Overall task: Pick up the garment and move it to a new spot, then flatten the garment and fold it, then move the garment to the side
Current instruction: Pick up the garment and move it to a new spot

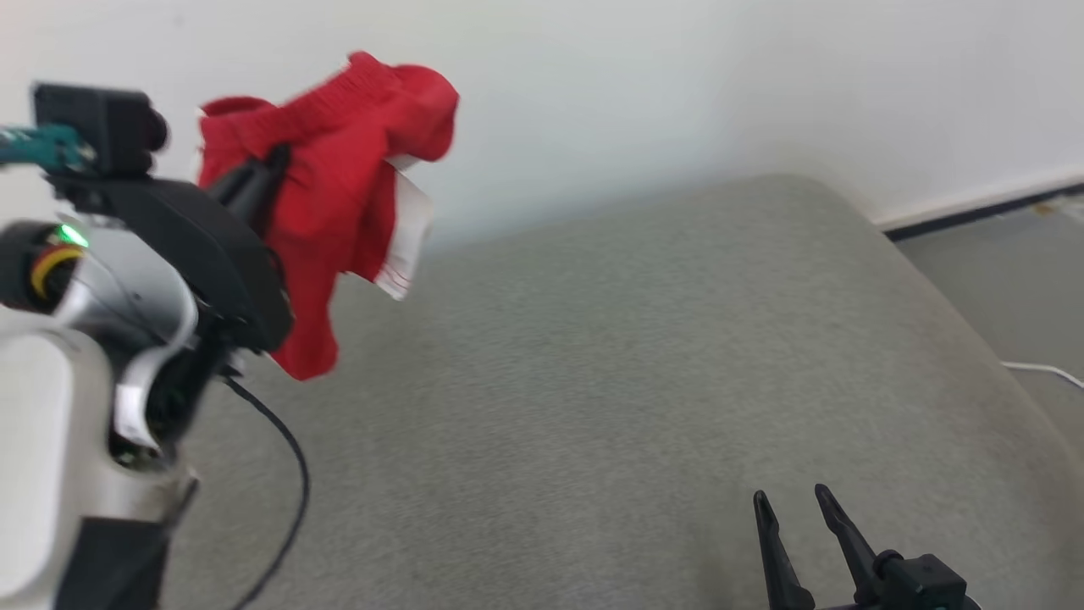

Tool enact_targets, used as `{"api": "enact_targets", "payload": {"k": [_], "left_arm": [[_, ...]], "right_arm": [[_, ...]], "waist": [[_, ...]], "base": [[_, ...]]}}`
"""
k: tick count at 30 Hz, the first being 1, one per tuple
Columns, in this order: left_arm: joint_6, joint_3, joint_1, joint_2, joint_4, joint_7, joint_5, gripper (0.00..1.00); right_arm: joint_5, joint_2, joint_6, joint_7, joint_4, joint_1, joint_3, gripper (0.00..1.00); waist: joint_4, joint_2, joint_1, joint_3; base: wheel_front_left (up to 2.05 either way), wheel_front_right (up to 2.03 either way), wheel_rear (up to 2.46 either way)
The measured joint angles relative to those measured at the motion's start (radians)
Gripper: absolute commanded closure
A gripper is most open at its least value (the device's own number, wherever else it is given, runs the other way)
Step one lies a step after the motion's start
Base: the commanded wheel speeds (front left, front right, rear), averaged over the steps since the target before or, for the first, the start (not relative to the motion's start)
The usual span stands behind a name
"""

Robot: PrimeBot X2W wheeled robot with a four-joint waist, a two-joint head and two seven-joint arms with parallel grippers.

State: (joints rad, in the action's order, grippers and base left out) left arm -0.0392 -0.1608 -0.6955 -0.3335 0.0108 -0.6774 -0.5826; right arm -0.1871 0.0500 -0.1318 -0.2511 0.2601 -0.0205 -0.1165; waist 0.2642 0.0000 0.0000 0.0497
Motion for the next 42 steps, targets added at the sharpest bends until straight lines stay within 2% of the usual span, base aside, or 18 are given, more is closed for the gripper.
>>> {"api": "enact_targets", "payload": {"k": [8, 18, 19, 20, 21, 25, 31, 34, 36, 39, 42], "left_arm": [[0.035, -0.072, 0.13, 0.086, -0.069, 0.135, 0.063, 1.0], [0.016, -0.193, 0.222, 0.181, -0.382, 0.325, 0.147, 1.0], [0.012, -0.202, 0.223, 0.193, -0.414, 0.344, 0.147, 0.63], [0.006, -0.212, 0.224, 0.202, -0.446, 0.363, 0.152, 0.38], [0.004, -0.217, 0.224, 0.209, -0.473, 0.378, 0.155, 0.0], [-0.01, -0.232, 0.218, 0.231, -0.536, 0.467, 0.157, 0.0], [-0.022, -0.236, 0.245, 0.254, -0.548, 0.642, 0.15, 0.0], [-0.004, -0.215, 0.288, 0.261, -0.523, 0.762, 0.14, 0.0], [0.001, -0.207, 0.304, 0.262, -0.513, 0.802, 0.14, 0.0], [0.03, -0.179, 0.391, 0.252, -0.475, 0.91, 0.146, 0.0], [0.059, -0.15, 0.453, 0.228, -0.426, 0.933, 0.171, 0.0]], "right_arm": [[0.012, 0.0, 0.0, 0.023, -0.037, -0.005, 0.01, 0.0], [0.004, 0.0, 0.0, 0.042, -0.06, -0.004, -0.025, 0.0], [0.002, 0.0, 0.0, 0.043, -0.061, -0.004, -0.028, 0.0], [0.002, 0.0, 0.0, 0.043, -0.061, -0.004, -0.029, 0.0], [0.002, 0.0, 0.0, 0.043, -0.061, -0.004, -0.031, 0.0], [0.004, 0.0, 0.0, 0.043, -0.062, -0.004, -0.011, 0.0], [0.029, 0.0, 0.0, 0.046, -0.076, -0.018, 0.054, 0.0], [0.041, 0.0, 0.0, 0.049, -0.09, -0.033, 0.077, 0.0], [0.044, 0.0, 0.0, 0.049, -0.095, -0.037, 0.084, 0.0], [0.049, 0.0, 0.0, 0.053, -0.112, -0.051, 0.092, 0.0], [0.05, 0.0, 0.0, 0.053, -0.123, -0.06, 0.094, 0.0]], "waist": [[0.117, 0.0, 0.0, -0.027], [0.155, 0.0, 0.0002, -0.097], [0.153, 0.0, 0.0002, -0.1], [0.149, 0.0001, 0.0002, -0.102], [0.145, 0.0001, 0.0002, -0.103], [0.119, 0.0001, 0.0002, -0.101], [0.059, 0.0, 0.0001, -0.083], [0.021, 0.0, 0.0001, -0.071], [0.008, 0.0, 0.0001, -0.067], [-0.05, 0.0, 0.0001, -0.051], [-0.094, 0.0, 0.0, -0.038]], "base": [[0.0, 0.0, 0.0], [0.0, 0.0, 0.0], [0.0, 0.0, 0.0], [0.0, 0.0, 0.0], [0.0, 0.0, 0.0], [0.0, 0.0, 0.0], [0.0, 0.0, 0.0], [0.0, 0.0, 0.0], [0.0, 0.0, 0.0], [0.0, 0.0, 0.0], [0.0, 0.0, 0.0]]}}
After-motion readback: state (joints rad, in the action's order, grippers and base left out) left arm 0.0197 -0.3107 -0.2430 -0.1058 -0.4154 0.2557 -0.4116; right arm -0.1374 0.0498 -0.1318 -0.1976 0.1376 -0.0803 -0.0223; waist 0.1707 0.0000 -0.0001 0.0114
